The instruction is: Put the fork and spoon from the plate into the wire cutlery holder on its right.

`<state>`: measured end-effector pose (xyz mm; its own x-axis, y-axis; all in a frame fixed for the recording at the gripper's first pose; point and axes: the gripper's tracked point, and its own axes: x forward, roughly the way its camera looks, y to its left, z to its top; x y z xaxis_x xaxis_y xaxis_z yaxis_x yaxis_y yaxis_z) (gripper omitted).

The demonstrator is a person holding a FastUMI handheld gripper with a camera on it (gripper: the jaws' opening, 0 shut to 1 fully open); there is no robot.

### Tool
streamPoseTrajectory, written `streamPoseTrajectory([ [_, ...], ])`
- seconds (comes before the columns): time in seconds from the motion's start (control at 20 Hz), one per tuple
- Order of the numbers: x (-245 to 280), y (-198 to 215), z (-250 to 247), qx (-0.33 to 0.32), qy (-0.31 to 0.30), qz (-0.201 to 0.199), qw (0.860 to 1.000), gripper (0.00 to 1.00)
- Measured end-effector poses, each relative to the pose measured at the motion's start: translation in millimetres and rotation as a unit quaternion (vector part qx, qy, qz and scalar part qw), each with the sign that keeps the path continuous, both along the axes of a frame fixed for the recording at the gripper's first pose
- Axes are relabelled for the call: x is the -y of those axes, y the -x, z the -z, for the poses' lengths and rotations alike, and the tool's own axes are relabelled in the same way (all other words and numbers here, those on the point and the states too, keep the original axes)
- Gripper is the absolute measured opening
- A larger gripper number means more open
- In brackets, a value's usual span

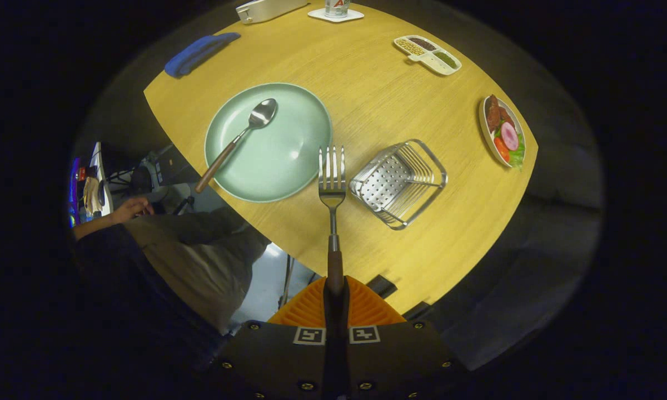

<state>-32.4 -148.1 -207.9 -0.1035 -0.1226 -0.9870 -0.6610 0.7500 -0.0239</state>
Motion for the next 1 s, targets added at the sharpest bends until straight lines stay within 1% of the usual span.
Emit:
streamPoseTrajectory([
  [0.2,34,-14,-17,-0.024,0.044,-0.008,0.999,0.01],
  [0.35,46,-27,-8,-0.033,0.072,-0.016,0.997,0.01],
  [0.55,41,-34,10,-0.08,0.073,0.01,0.994,0.01],
  [0.7,47,-49,20,-0.093,0.098,0.006,0.991,0.01],
  [0.85,46,-57,28,-0.114,0.109,0.004,0.987,0.01],
  [1.0,40,-71,38,-0.117,0.121,-0.006,0.986,0.01],
])
